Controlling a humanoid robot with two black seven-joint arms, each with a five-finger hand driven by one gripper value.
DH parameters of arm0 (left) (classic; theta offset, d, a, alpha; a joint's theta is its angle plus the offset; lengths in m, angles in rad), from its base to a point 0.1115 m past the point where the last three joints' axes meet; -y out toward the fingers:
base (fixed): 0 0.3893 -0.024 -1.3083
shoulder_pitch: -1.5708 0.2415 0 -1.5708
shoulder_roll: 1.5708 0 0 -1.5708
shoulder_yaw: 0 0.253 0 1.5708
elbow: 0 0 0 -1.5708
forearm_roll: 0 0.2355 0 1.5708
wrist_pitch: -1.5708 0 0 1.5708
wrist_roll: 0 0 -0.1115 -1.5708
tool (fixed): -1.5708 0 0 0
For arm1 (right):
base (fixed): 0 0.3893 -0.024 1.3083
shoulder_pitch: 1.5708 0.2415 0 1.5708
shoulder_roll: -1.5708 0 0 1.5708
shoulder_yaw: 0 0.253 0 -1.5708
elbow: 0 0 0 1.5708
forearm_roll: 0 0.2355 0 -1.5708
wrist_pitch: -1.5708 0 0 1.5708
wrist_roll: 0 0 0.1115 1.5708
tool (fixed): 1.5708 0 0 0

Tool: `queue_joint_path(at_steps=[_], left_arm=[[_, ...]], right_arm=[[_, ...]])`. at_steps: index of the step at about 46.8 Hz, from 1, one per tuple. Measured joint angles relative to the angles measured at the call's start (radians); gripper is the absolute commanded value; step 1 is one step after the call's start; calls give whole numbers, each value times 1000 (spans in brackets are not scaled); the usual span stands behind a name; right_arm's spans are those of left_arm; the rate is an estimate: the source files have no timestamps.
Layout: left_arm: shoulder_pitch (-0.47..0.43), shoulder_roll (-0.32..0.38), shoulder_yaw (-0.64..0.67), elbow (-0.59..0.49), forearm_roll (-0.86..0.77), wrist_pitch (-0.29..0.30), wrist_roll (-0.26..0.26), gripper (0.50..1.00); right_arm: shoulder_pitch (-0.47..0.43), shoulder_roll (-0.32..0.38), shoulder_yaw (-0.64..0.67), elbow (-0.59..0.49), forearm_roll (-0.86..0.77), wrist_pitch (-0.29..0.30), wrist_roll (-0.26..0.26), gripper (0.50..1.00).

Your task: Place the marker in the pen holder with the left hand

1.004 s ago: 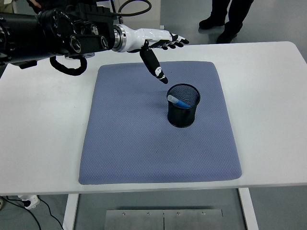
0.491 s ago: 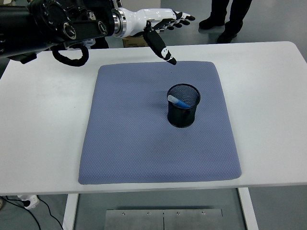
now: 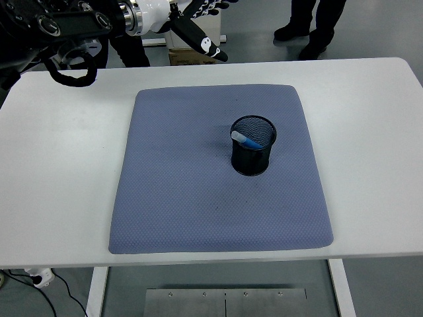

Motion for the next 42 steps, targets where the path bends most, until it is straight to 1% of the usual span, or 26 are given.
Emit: queue_joint_path(at_steps=[6,8,11,14,20,24,27,28,35,42], left_arm=[[21,51,-58,0,0,-2,-1,1000],[31,78,-85,-1,0,-2,0,1000],[35,88,-96,-1,0,-2,0,1000],[57,132,-133,-1,0,-3,0,1000],[88,179,-174,0,0,-6,0,1000],[133,210,-220,0,0,-9,1,1000],[171,237,-279,0,0,-10,2,1000],[197,254,-318,0,0,-10,2,1000],[286,313,-470,0,3,-10,3,1000],[356,349,-568,0,3,-6,3,1000]], right_arm=[[0,0,0,0,0,0,0,1000],[0,0,0,0,0,0,0,1000],[0,0,0,0,0,1,0,1000],[0,0,0,-1,0,1,0,1000],[0,0,0,0,0,1,0,1000],[0,0,0,0,0,0,0,1000],[0,0,0,0,0,0,0,1000],[0,0,0,0,0,0,0,1000],[0,0,0,0,0,0,0,1000],[0,0,0,0,0,0,0,1000]])
